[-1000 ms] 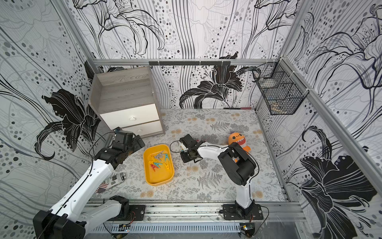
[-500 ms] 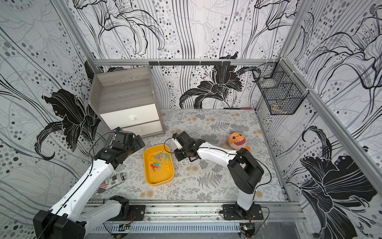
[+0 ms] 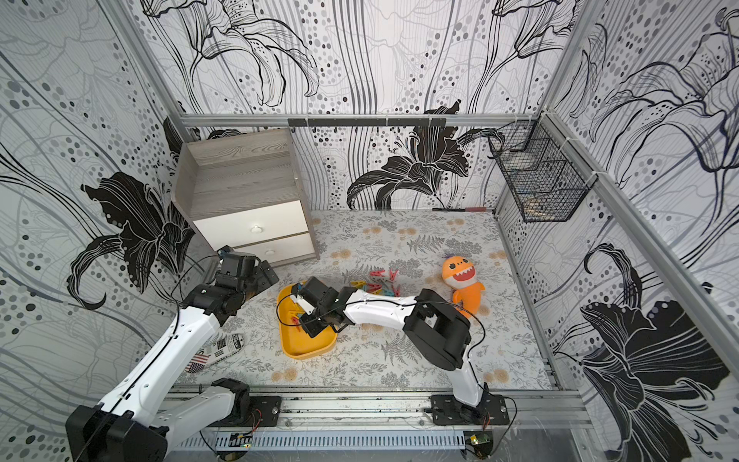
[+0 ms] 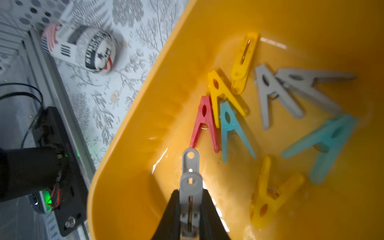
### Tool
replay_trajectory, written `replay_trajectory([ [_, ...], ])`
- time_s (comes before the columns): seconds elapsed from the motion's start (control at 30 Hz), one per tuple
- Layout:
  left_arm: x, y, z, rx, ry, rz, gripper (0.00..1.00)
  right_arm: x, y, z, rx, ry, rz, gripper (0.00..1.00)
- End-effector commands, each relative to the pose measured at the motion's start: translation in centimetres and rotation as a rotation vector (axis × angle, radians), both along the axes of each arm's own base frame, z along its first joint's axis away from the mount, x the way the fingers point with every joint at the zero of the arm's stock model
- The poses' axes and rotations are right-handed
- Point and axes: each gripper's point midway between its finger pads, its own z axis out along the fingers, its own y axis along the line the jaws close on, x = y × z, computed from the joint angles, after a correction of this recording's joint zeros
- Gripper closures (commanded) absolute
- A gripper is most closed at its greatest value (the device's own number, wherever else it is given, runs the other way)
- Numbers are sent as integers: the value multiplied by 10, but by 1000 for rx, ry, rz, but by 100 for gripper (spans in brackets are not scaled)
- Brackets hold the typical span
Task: Put the clothespins into the storage box
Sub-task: Place the clothespin in the storage box.
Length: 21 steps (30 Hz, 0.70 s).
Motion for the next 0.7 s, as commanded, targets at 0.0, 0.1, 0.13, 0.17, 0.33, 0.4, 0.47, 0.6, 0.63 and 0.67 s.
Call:
replay_trajectory([
  [0.0,9,0,20,-19,-62,4,3,-4,9,-2,15,36,5,84],
  [0.1,9,0,20,-16,-61,4,3,-5,9,-10,-1,48,4,84],
  [0.13,9,1,20,-17,-62,5,3,-5,8,-13,-9,50,4,83],
  [0.17,9,1,20,-17,-59,5,3,-4,7,-15,-19,50,2,82],
  [0.33,8,1,20,-16,-60,5,3,1,3,-19,-66,27,-6,74],
  [0.4,7,2,19,-15,-58,6,3,4,1,-14,-77,4,-10,71],
  [0.47,7,1,20,-15,-60,3,3,8,-1,-7,-85,-20,-15,70],
  [0.6,6,2,20,-13,-60,3,3,21,-6,19,-74,-77,-37,69],
  [0.63,6,2,20,-12,-60,3,3,24,-7,25,-69,-88,-43,69],
  [0.67,5,2,20,-12,-61,4,3,28,-10,31,-63,-99,-51,69],
])
